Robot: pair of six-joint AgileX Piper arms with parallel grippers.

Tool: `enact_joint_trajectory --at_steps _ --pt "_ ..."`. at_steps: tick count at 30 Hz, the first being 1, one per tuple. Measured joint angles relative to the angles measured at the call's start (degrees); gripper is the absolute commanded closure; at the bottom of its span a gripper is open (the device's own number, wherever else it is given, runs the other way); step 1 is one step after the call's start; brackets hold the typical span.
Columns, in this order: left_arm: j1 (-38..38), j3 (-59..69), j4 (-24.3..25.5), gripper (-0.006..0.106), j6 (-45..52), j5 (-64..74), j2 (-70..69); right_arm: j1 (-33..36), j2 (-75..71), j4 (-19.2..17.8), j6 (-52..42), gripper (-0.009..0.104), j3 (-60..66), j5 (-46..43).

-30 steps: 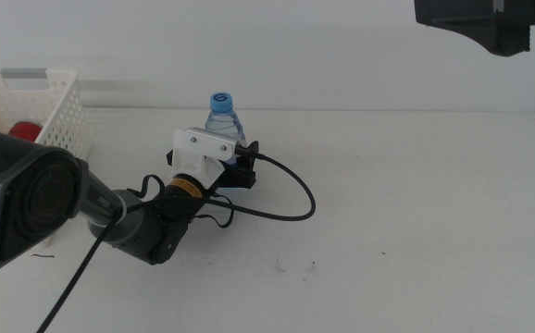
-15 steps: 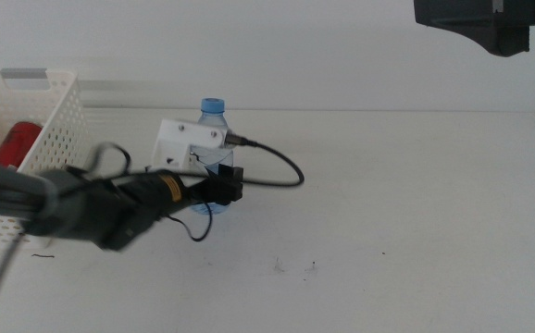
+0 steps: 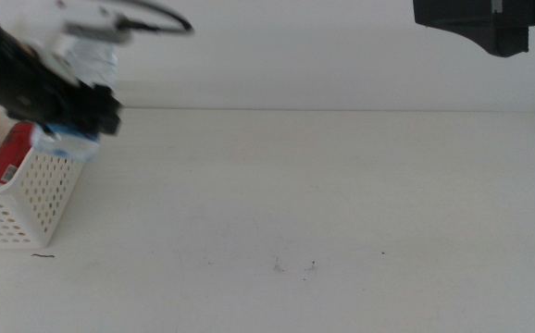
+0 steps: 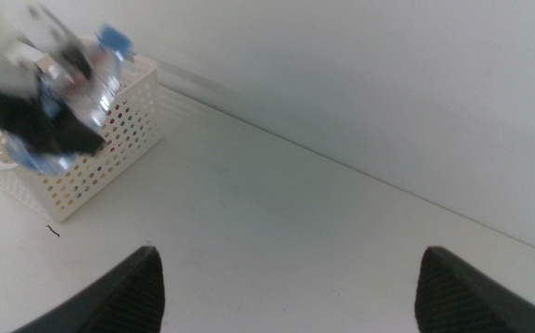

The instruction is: Use arms to grab the bottles and put them into the dustbin to the left of the table.

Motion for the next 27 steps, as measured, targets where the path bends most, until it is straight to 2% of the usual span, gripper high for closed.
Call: enact_joint_trajectory --at_steps 3,9,14,20,23,25,27 --pt "6.2 -6.9 -4.4 0.102 5.2 7.4 0.9 0.0 0.0 0.0 0.0 0.003 0.0 0.0" --pt "18.9 -18.9 -5.0 0.102 9.6 15.7 7.2 0.0 0.0 0.0 0.0 0.003 0.0 0.0" --pt "23.9 -22.4 -6.0 0.102 10.6 18.6 15.1 0.0 0.0 0.0 0.0 0.003 0.0 0.0" --pt "24.9 -22.5 -8.3 0.101 14.3 18.0 23.1 0.0 0.0 0.0 0.0 0.003 0.0 0.0" --pt "24.9 -22.5 -8.2 0.093 14.8 16.7 25.2 0.0 0.0 0.0 0.0 0.003 0.0 0.0" --pt "24.9 -22.6 -7.3 0.081 14.9 15.5 26.1 0.0 0.0 0.0 0.0 0.003 0.0 0.0" --pt "24.9 -22.6 -6.8 0.064 14.9 14.6 27.0 0.0 0.0 0.0 0.0 0.003 0.0 0.0"
